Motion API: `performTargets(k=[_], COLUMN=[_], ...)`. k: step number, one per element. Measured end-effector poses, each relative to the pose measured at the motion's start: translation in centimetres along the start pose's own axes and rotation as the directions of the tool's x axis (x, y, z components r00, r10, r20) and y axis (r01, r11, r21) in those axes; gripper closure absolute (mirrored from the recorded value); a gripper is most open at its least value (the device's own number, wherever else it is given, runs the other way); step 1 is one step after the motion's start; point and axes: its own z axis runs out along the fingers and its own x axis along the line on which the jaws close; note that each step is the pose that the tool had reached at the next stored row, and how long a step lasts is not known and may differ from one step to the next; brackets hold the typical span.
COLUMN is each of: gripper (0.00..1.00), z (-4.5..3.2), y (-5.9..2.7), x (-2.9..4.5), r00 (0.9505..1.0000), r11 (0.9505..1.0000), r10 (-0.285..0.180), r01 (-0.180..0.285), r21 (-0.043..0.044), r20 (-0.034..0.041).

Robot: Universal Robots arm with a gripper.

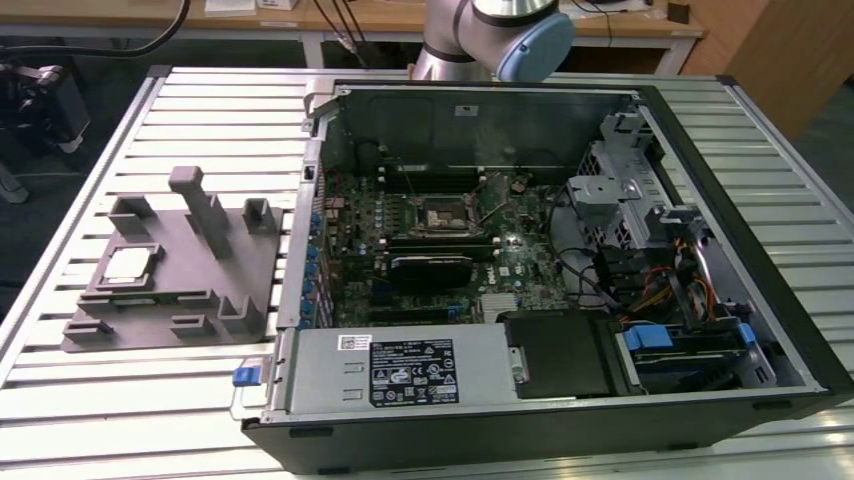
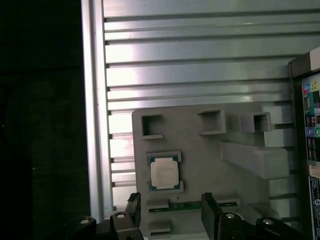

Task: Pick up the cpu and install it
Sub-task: 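Pick up the cpu and move it towards the insertion slot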

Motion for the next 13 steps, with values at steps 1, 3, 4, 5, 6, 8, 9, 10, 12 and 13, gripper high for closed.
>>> performTargets(k=[1,3,4,5,6,8,9,10,12,13], gripper=[0.4,0.4,0.4,0.4,0.4,0.4,0.4,0.4,0.4,0.4], z=[0.05,0.16,0.21,0.25,0.29,0.38,0.43,0.5,0.62,0.68], y=[0.0,-0.01,-0.01,-0.01,-0.01,-0.02,-0.02,-0.02,-0.03,-0.03], x=[0.0,0.0,0.0,0.01,0.01,0.01,0.01,0.01,0.02,0.02], r00=[1.0,1.0,1.0,1.0,1.0,1.0,1.0,1.0,1.0,1.0], r11=[1.0,1.0,1.0,1.0,1.0,1.0,1.0,1.0,1.0,1.0], r10=[0.0,0.0,0.0,0.0,0.0,0.0,0.0,0.0,0.0,0.0], r01=[0.0,0.0,0.0,0.0,0.0,0.0,0.0,0.0,0.0,0.0], r21=[0.0001,0.0001,0.0001,0.0001,0.0001,0.0001,0.0001,0.0,0.0001,0.0001], r20=[0.0,0.0,0.0,0.0,0.0,0.0,0.0,0.0001,0.0,-0.0001])
